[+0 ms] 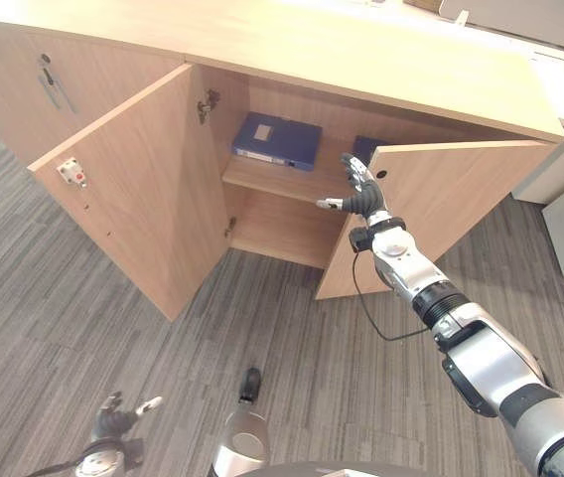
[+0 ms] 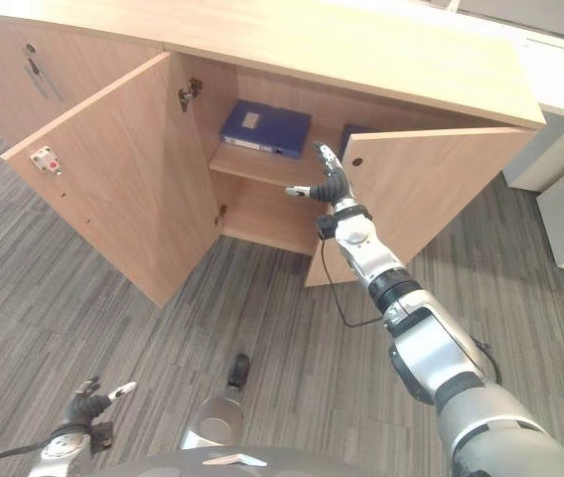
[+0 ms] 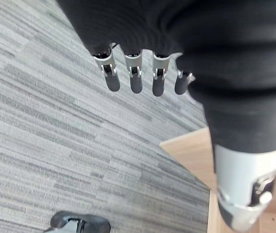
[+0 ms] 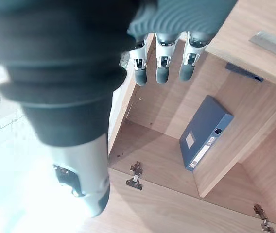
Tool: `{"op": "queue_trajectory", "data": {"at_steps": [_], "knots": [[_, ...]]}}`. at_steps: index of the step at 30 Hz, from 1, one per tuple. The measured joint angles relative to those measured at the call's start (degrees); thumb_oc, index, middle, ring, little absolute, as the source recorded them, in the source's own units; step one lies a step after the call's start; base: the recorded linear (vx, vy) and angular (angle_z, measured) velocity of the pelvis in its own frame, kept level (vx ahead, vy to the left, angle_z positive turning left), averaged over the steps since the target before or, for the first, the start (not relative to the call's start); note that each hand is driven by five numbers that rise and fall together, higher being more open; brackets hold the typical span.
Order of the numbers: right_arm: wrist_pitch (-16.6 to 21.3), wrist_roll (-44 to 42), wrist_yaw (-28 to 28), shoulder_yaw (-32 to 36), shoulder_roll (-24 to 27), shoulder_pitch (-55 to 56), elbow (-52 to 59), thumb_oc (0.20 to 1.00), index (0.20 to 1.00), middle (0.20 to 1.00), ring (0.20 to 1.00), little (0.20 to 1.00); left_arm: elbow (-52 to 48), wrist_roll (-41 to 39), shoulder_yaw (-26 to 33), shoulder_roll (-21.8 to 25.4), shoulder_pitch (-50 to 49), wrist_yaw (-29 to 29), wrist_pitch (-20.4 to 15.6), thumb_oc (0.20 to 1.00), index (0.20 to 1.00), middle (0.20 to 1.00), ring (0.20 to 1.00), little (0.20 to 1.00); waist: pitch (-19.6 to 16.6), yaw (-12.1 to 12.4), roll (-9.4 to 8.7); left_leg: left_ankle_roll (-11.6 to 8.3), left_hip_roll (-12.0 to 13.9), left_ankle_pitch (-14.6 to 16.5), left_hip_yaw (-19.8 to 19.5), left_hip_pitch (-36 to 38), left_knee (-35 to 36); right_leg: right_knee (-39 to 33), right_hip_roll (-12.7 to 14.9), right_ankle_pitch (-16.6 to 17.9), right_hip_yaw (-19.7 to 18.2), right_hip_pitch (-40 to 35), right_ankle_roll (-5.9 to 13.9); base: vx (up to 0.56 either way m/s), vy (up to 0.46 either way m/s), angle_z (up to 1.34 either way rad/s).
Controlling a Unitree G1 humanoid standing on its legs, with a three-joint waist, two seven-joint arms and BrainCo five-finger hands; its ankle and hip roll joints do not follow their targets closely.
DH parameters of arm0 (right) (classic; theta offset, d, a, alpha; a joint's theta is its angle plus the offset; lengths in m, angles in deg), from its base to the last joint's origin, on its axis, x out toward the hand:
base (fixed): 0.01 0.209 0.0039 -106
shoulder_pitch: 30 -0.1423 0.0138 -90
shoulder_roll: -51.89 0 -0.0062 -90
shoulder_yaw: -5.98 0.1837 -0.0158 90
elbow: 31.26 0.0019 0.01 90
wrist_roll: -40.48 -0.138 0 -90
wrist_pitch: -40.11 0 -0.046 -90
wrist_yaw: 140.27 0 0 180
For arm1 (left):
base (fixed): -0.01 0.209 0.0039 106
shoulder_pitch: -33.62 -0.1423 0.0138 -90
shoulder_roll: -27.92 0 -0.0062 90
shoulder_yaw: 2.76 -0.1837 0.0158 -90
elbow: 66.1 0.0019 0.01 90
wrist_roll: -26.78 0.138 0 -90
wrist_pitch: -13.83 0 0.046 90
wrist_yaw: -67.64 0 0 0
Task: Put the empty folder in the office cabinet
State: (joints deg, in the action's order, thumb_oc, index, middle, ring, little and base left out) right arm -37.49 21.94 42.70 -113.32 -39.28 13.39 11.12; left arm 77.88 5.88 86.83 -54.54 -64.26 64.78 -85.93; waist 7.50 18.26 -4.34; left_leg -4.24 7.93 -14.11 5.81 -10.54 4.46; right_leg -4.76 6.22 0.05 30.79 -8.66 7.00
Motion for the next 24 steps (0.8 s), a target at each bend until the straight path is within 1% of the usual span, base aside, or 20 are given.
{"op": "queue_trajectory", "data": {"at_steps": [1,2,4,7,9,10,11,12,13,14,15,16,17,18,19,20,21,22,23,24], "knots": [[-0.17,0.05,0.06,-0.05,0.23,3.12,-0.28,1.000,1.000,1.000,1.000,1.000,-0.08,1.20,1.58,1.10,-0.67,0.88,-0.01,1.000,1.000,1.000,1.000,1.000,-0.03,-0.07,-0.04,-0.01,-0.05,-0.01,0.17,0.92,0.00,0.00,0.07,0.00,-0.13,-0.69,0.00,0.02,-0.053,-0.02],[-0.17,0.05,0.06,-0.05,0.23,3.12,-0.28,1.000,1.000,1.000,1.000,1.000,-0.08,1.20,1.58,1.10,-0.67,0.88,-0.01,1.000,1.000,1.000,1.000,1.000,-0.03,-0.07,-0.04,-0.01,-0.05,-0.01,0.17,0.92,0.00,0.00,0.07,0.00,-0.13,-0.69,0.00,0.02,-0.055,-0.05],[-0.27,0.99,-0.02,-0.08,1.79,11.64,0.53,1.000,1.000,1.000,1.000,1.000,-1.96,4.16,4.99,2.40,-1.46,3.64,-0.21,1.000,1.000,1.000,1.000,1.000,-0.56,-0.25,-0.05,0.02,-0.05,0.14,0.26,2.11,0.02,-0.05,0.13,-0.32,-0.21,-1.61,-0.13,0.00,-0.109,-0.04],[0.48,2.89,-0.36,1.19,5.54,29.98,5.54,1.000,1.000,1.000,1.000,1.000,-11.88,6.67,14.88,2.38,-5.52,8.08,-1.50,1.000,1.000,1.000,1.000,1.000,-0.57,-0.04,0.19,-0.74,0.55,-0.32,0.64,3.46,-0.01,-0.05,-0.33,-0.73,-0.34,-2.90,-0.15,-0.03,-0.043,-0.03],[0.13,3.94,-0.80,2.49,6.28,39.50,3.85,1.000,1.000,1.000,1.000,1.000,-13.51,7.72,17.39,2.09,-6.95,11.81,-2.56,1.000,1.000,1.000,1.000,1.000,-0.68,-0.69,1.11,-0.62,0.91,-0.01,1.48,4.77,0.01,-0.06,-0.04,-1.07,-0.41,-3.88,-0.23,-0.06,0.097,-0.12],[0.18,3.98,-1.08,2.51,6.50,42.68,2.42,1.000,1.000,1.000,1.000,1.000,-13.54,8.41,17.58,1.57,-7.67,12.93,-2.82,1.000,1.000,1.000,1.000,1.000,-0.43,-1.04,2.22,-0.42,1.21,0.39,2.27,5.19,0.11,-0.02,-0.04,-1.05,-0.68,-3.94,-0.39,-0.05,0.122,-0.22],[0.16,4.35,-1.60,2.65,6.50,46.93,0.37,1.000,1.000,1.000,1.000,1.000,-13.39,9.04,18.03,0.73,-8.22,13.83,-3.01,1.000,1.000,1.000,1.000,1.000,-0.49,-2.41,2.39,-0.89,1.68,1.44,3.00,5.48,0.62,-0.01,0.40,-0.52,-1.17,-3.87,-1.27,-0.04,0.091,-0.17],[0.16,4.35,-1.60,2.65,6.50,46.93,0.37,1.000,1.000,1.000,1.000,1.000,-13.39,9.04,18.03,0.73,-8.22,13.83,-3.01,1.000,1.000,1.000,1.000,1.000,-0.49,-2.41,2.39,-0.89,1.68,1.44,3.00,5.48,0.62,-0.01,0.40,-0.52,-1.17,-3.87,-1.27,-0.03,0.074,-0.23],[1.35,6.09,-2.43,4.73,4.85,51.41,-1.45,1.000,1.000,1.000,1.000,1.000,-12.80,10.09,18.84,0.34,-8.17,15.38,-3.23,1.000,1.000,1.000,1.000,1.000,-0.40,-2.17,0.52,-2.66,1.25,3.28,3.55,5.26,-1.54,0.37,2.54,-0.22,-1.01,-2.88,-1.62,-0.04,0.144,-0.46],[-0.18,7.03,-2.91,4.50,4.70,55.71,-3.34,1.000,1.000,1.000,1.000,1.000,-10.69,10.39,18.91,0.58,-7.74,17.01,-3.64,1.000,1.000,1.000,1.000,1.000,0.07,-2.98,-0.77,-3.13,2.30,6.90,2.55,4.98,-7.74,0.94,4.93,-0.14,-2.19,-1.84,-1.67,-0.09,0.320,-0.48],[-0.28,8.14,-3.61,4.55,5.38,58.22,-4.20,1.000,1.000,1.000,1.000,1.000,-9.74,10.96,18.76,0.59,-7.47,17.75,-3.83,1.000,1.000,1.000,1.000,1.000,0.05,-4.62,-0.72,-5.55,4.51,8.68,1.71,5.10,-10.74,1.17,5.81,0.31,-2.28,-2.07,-1.15,-0.07,0.332,-0.17],[-0.27,8.85,-3.70,5.27,6.18,60.77,-4.69,1.000,1.000,1.000,1.000,1.000,-9.45,11.52,18.52,0.59,-7.31,18.12,-4.25,1.000,1.000,1.000,1.000,1.000,-0.45,-7.24,0.47,-6.27,7.73,8.85,1.48,5.86,-11.02,1.47,5.73,0.87,-1.62,-2.53,-0.30,-0.08,0.343,0.29],[0.27,9.68,-4.16,9.00,5.89,64.18,-4.94,1.000,1.000,1.000,1.000,1.000,-9.42,12.71,18.65,0.75,-5.81,19.39,-4.30,1.000,1.000,1.000,1.000,1.000,-1.10,-9.48,1.93,-8.00,10.96,8.70,1.13,6.75,-10.89,2.66,5.78,0.62,-0.70,-1.71,0.07,-0.05,0.251,0.41],[0.14,9.79,-4.06,12.00,6.33,66.27,-5.95,1.000,1.000,1.000,1.000,1.000,-9.48,13.35,18.73,1.86,-5.23,20.88,-4.66,1.000,1.000,1.000,1.000,1.000,-1.85,-11.29,2.79,-9.08,12.91,7.95,2.51,8.13,-8.23,2.69,6.37,0.56,-0.32,-1.31,1.19,-0.04,0.164,0.27],[0.14,9.79,-4.06,12.00,6.33,66.27,-5.95,1.000,1.000,1.000,1.000,1.000,-9.48,13.35,18.73,1.86,-5.23,20.88,-4.66,1.000,1.000,1.000,1.000,1.000,-1.85,-11.29,2.79,-9.08,12.91,7.95,2.51,8.13,-8.23,2.69,6.37,0.56,-0.32,-1.31,1.19,-0.04,0.182,0.20],[-0.43,10.66,-4.35,12.07,8.45,66.98,-6.72,1.000,1.000,1.000,1.000,1.000,-9.00,13.43,18.74,2.90,-4.10,22.23,-5.26,1.000,1.000,1.000,1.000,1.000,-1.86,-13.28,4.63,-8.81,12.90,6.02,2.34,9.87,-5.21,2.55,6.74,2.21,-0.50,-1.14,3.98,-0.03,0.209,0.33],[-0.65,10.77,-4.39,12.21,8.43,66.64,-7.51,1.000,1.000,1.000,1.000,1.000,-8.70,13.47,19.09,4.51,-1.97,22.67,-5.76,1.000,1.000,1.000,1.000,1.000,-2.08,-15.05,4.74,-11.29,10.97,8.14,3.30,10.10,-1.66,2.59,8.69,3.39,-0.19,-0.27,5.67,-0.03,0.362,0.34],[-0.66,11.08,-4.90,12.01,6.10,65.37,-7.35,1.000,1.000,1.000,1.000,1.000,-8.26,13.49,19.53,7.73,-0.44,22.95,-5.75,1.000,1.000,1.000,1.000,1.000,-1.62,-15.33,2.35,-9.70,8.07,6.55,4.26,10.05,-0.07,2.52,11.27,5.79,-0.33,1.37,5.15,-0.01,0.347,0.16],[-0.53,11.29,-4.92,12.14,4.42,64.35,-6.99,1.000,1.000,1.000,1.000,1.000,-7.66,13.55,19.85,10.26,0.79,23.27,-5.67,1.000,1.000,1.000,1.000,1.000,-1.48,-15.60,0.73,-8.97,6.97,6.67,4.95,10.08,-0.09,2.57,12.30,8.36,-0.44,2.18,3.97,-0.02,0.304,-0.11],[0.44,11.32,-4.90,13.11,3.21,64.16,-6.35,1.000,1.000,1.000,1.000,1.000,-6.31,13.81,20.02,12.00,1.69,23.61,-5.59,1.000,1.000,1.000,1.000,1.000,-1.68,-15.70,0.28,-8.32,6.36,6.87,5.05,10.35,-0.03,3.00,12.92,11.13,-1.22,2.49,2.73,-0.04,0.229,-0.13]]}}
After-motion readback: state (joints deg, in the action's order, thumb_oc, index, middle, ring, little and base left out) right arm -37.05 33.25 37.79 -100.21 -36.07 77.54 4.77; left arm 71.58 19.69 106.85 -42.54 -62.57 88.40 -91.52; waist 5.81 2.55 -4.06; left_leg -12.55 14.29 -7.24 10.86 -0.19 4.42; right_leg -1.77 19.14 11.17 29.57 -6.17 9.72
